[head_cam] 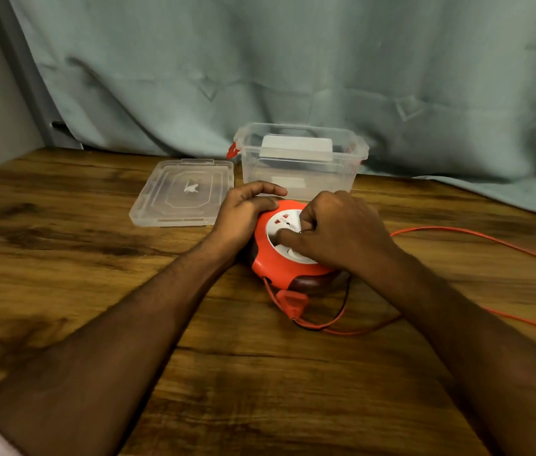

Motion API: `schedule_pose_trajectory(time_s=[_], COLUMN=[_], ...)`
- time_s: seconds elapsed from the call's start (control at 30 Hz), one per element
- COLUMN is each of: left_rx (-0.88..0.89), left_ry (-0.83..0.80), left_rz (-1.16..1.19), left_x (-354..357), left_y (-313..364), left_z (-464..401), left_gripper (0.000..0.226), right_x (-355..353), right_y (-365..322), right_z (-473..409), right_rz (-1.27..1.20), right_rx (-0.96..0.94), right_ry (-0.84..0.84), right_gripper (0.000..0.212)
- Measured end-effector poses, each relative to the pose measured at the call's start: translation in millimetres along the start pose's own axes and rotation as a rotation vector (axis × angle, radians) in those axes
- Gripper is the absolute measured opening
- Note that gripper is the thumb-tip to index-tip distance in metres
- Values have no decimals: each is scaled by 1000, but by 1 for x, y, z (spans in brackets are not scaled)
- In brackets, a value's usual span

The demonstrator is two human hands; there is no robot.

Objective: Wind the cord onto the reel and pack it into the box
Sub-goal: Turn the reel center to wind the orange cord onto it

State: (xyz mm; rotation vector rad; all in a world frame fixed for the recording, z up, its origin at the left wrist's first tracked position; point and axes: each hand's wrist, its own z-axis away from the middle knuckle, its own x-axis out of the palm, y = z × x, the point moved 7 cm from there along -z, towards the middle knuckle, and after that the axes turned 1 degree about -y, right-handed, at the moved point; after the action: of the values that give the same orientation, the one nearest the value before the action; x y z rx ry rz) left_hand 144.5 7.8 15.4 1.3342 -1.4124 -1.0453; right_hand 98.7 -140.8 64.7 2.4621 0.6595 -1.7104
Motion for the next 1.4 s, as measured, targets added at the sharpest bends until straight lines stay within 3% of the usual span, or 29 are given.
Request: schedule_pose_trajectory(time_s=[0.07, 0.17, 0.23, 0.37, 0.43, 0.5, 0.63, 0.73, 0.83, 0.9, 1.0, 1.1, 1.4], left_rx=[0, -1, -4, -14, -12, -11, -16, -17, -16, -5, 23, 48, 70], left_ry=[5, 14, 18, 27, 27, 34, 55, 59, 54, 44, 5, -18, -74], left_rz=[-13, -19, -16, -16, -23, -23, -21, -27, -22, -21, -6, -3, 6], left_x=[-1, -3, -2, -1, -2, -2, -5, -6, -5, -5, -2, -2, 5], left_y=[-1, -2, -2, -2, -2, -2, -5, -5, -5, -4, -1, 2, 5], left_z=[-1, -2, -2, -1, 0, -1, -4, -4, -5, -4, -4, -2, 1], left_gripper=[26, 26, 25, 24, 24, 24, 23, 23, 24, 24, 25, 26, 27], right_x=[-8, -32, -37, 1, 5, 0, -17, -40, -67, -63, -36, -19, -18], right_y=[-1, -17, -29, -39, -30, -14, 37, 88, 93, 68, 24, 13, 25], right_z=[1, 8, 18, 52, 57, 55, 41, 30, 9, 0, 3, 3, 1], right_rz=[43, 37, -160, -314, -303, -237, -10, 219, 512, 252, -173, -186, -231], right_rx=[-56, -284, -355, -219, -140, -57, 135, 403, 263, 33, -218, -283, -223], right_ry=[20, 26, -196, -896, -1040, -1075, -1008, -765, -319, -152, -291, -334, -349], right_gripper=[56, 42, 37, 26, 21, 18, 23, 29, 34, 32, 45, 53, 61])
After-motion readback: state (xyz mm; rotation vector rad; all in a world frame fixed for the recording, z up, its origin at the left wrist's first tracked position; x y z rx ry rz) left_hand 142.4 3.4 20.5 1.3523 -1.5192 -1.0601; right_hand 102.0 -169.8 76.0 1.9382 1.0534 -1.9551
